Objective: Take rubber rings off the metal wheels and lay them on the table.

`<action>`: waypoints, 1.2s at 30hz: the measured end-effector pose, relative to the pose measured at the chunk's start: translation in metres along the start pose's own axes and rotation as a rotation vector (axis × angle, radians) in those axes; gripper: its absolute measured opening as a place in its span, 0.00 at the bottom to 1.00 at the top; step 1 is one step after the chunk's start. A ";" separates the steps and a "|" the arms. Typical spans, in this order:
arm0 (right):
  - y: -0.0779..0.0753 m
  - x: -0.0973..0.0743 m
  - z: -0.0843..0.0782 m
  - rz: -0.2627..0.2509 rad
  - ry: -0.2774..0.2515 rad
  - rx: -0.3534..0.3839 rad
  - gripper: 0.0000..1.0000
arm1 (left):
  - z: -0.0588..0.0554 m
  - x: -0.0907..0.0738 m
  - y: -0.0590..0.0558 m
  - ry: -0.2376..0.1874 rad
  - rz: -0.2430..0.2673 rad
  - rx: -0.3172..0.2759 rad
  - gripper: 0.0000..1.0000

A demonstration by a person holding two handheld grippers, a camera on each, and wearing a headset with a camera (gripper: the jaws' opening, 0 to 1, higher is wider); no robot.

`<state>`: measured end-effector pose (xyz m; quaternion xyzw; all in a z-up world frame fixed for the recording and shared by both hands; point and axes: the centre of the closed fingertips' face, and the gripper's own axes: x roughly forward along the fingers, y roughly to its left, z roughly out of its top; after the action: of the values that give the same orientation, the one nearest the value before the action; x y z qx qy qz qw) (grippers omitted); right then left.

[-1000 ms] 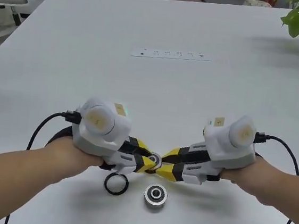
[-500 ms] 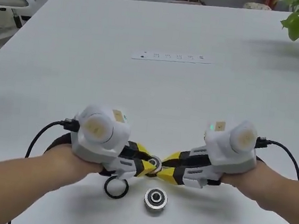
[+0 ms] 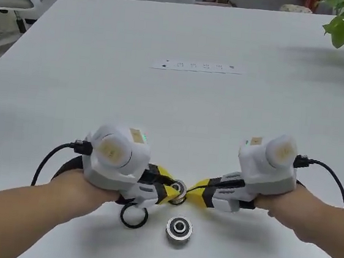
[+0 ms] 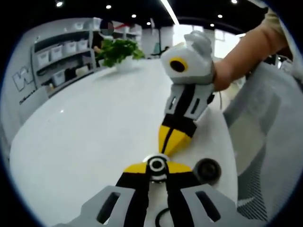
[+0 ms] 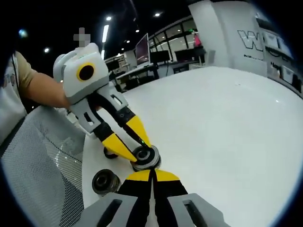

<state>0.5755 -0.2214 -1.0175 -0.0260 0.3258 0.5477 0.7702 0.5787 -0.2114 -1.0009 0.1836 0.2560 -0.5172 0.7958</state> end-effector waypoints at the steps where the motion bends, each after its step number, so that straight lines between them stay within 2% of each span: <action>1: -0.001 0.000 0.000 0.001 -0.004 0.009 0.00 | 0.000 0.000 0.000 0.001 0.002 0.001 0.13; 9: -0.003 -0.004 0.002 0.013 -0.042 0.131 0.00 | -0.001 0.000 0.000 0.013 0.014 0.012 0.13; 20: -0.002 -0.006 0.004 0.025 -0.084 0.240 0.00 | -0.001 0.000 0.000 0.022 0.017 0.013 0.12; 21: -0.004 -0.008 0.012 0.027 -0.128 0.284 0.00 | -0.001 0.000 0.000 0.023 0.017 0.012 0.12; 22: -0.002 -0.008 0.012 0.037 -0.126 0.302 0.00 | -0.001 0.000 0.000 0.023 0.017 0.012 0.12; 24: -0.001 -0.008 0.009 0.030 -0.112 0.274 0.00 | -0.001 0.000 0.000 0.025 0.018 0.013 0.12; 26: 0.002 -0.008 0.012 0.043 -0.128 0.304 0.00 | -0.001 0.000 -0.001 0.026 0.019 0.014 0.12; 36: 0.002 -0.007 0.015 0.061 -0.144 0.331 0.00 | -0.001 0.000 -0.001 0.032 0.022 0.016 0.12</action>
<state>0.5794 -0.2208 -1.0011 0.1502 0.3560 0.5101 0.7685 0.5776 -0.2114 -1.0017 0.2010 0.2624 -0.5072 0.7959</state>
